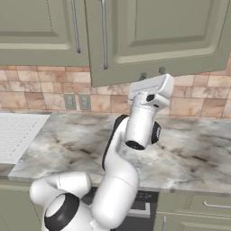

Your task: Pick up the dish brush and soap dispenser from the sink, and place them back in the cabinet, and close the cabinet doors.

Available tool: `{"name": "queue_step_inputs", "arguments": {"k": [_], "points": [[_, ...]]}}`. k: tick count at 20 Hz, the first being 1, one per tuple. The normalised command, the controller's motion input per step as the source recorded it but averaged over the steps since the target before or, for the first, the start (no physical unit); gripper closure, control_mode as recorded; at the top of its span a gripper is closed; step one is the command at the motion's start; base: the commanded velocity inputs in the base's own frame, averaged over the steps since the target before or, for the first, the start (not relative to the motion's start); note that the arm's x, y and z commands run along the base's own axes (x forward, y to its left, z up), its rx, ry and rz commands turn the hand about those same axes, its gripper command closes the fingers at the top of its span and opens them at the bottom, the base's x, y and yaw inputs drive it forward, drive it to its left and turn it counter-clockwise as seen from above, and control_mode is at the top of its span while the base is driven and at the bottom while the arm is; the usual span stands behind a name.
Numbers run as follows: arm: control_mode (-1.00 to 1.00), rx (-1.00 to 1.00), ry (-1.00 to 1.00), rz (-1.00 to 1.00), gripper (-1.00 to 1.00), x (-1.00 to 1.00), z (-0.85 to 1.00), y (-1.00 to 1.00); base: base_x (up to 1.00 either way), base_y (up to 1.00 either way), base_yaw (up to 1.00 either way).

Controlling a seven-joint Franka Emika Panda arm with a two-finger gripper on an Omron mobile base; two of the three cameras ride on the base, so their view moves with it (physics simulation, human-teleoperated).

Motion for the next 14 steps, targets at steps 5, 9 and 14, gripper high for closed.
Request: {"name": "queue_step_inputs", "arguments": {"k": [5,9,14], "points": [[-1.00,-0.01,0.00,-0.02,-1.00,0.34,0.00,0.12,0.00,0.00,0.00],[-1.00,0.00,0.00,-0.01,-1.00,0.28,0.01,0.05,0.00,0.00,0.00],[-1.00,-0.01,0.00,0.00,-1.00,0.25,0.00,0.01,0.00,0.00,0.00]]}}
